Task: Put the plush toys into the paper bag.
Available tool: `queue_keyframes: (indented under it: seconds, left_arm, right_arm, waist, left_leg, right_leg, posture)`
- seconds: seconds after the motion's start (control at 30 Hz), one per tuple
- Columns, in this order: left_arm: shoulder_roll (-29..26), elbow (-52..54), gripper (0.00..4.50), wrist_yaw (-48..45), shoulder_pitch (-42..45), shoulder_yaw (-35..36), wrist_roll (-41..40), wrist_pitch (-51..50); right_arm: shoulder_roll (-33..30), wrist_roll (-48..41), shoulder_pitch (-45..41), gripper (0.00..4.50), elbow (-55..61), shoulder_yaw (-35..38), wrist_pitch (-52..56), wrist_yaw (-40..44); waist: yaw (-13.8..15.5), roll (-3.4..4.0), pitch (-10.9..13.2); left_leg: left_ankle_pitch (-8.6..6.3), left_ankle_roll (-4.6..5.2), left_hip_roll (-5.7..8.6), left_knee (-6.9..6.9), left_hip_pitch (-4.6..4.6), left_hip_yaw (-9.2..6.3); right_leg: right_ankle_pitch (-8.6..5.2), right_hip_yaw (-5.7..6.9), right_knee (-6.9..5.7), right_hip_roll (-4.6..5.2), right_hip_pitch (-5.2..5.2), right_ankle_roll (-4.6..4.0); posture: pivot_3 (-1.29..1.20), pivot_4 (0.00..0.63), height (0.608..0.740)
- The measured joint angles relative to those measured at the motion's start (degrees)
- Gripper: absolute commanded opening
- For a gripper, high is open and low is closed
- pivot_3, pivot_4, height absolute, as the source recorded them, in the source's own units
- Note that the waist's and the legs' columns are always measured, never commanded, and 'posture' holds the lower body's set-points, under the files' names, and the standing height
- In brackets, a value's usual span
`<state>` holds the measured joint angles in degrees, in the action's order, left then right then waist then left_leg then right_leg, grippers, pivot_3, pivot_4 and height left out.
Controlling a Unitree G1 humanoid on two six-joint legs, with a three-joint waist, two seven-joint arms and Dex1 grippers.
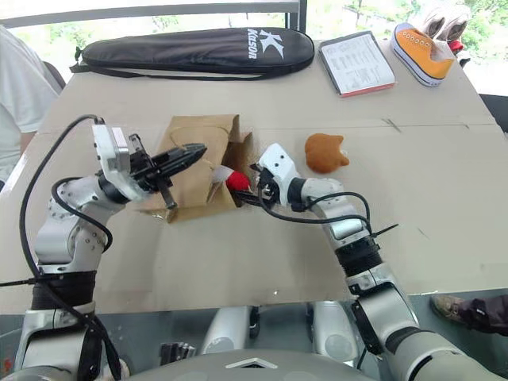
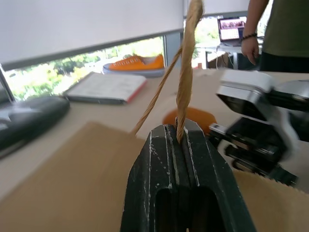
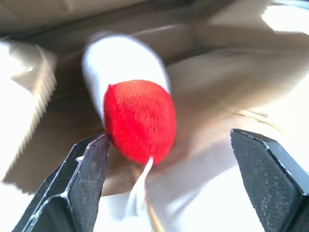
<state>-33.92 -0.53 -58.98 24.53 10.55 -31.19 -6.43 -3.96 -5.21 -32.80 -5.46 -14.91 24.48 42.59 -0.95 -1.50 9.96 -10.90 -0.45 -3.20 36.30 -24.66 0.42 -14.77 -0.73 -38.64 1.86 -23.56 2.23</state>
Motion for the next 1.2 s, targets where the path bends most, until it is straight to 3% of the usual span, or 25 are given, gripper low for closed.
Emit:
queue_keyframes:
  seconds: [0.3,0.57,0.8,0.9,1.1,1.2]
  left_arm:
    - [0.39,-9.19,0.0,-3.89,9.13,-1.34,1.67,3.16]
    - [-0.29,-8.66,0.0,-7.83,8.17,0.32,-0.4,3.98]
    - [1.67,-1.23,0.0,-1.86,3.7,-0.15,0.61,2.64]
    - [1.62,0.6,0.0,-0.47,3.46,-0.05,0.6,1.69]
    - [1.57,2.29,0.0,0.96,3.01,0.17,0.31,0.18]
    - [1.61,2.7,0.0,1.71,2.22,0.74,-1.71,-1.94]
  right_arm:
    - [2.88,0.94,-2.13,3.86,2.7,-1.57,1.84,-6.88]
    - [-11.14,-0.54,-1.31,3.86,24.4,9.15,14.51,-10.52]
    - [-13.95,-1.45,-10.09,3.86,7.82,12.81,24.54,-13.62]
    - [-15.01,1.25,-10.73,2.97,-2.66,7.15,23.32,-13.26]
    - [-15.34,2.45,-11.17,0.03,-7.03,3.89,17.66,-11.16]
    - [-16.81,1.73,-8.23,0.03,-3.93,4.72,14.74,-9.81]
  waist:
    - [-0.07,0.0,0.01]
    - [0.16,0.0,0.01]
    - [-0.84,0.0,0.02]
    - [-1.02,0.0,0.02]
    - [-1.01,-0.01,0.01]
    - [-0.84,-0.01,0.01]
  left_leg:
    - [0.0,0.01,-0.01,-0.02,-0.08,0.04]
    - [-0.01,0.01,0.03,0.0,-0.06,0.09]
    - [0.0,0.01,-0.05,-0.02,0.02,0.17]
    - [-0.01,0.03,-0.03,-0.03,-0.03,0.2]
    - [-0.02,0.04,-0.03,-0.02,-0.05,0.21]
    - [-0.02,0.04,-0.03,-0.02,-0.07,0.2]
  right_leg:
    - [0.0,-0.04,0.02,-0.02,-0.07,0.0]
    - [0.0,-0.08,0.09,0.05,-0.03,0.0]
    - [0.0,-0.21,-0.07,-0.07,-0.07,-0.01]
    - [0.0,-0.24,0.02,-0.05,-0.07,-0.01]
    - [0.01,-0.26,0.03,-0.05,-0.1,0.01]
    - [0.01,-0.25,0.04,-0.05,-0.09,0.01]
  posture:
    - [0.0,0.15,0.74]
    - [0.0,0.15,0.74]
    - [0.0,0.15,0.74]
    - [0.0,0.15,0.74]
    - [0.0,0.15,0.74]
    - [0.0,0.15,0.74]
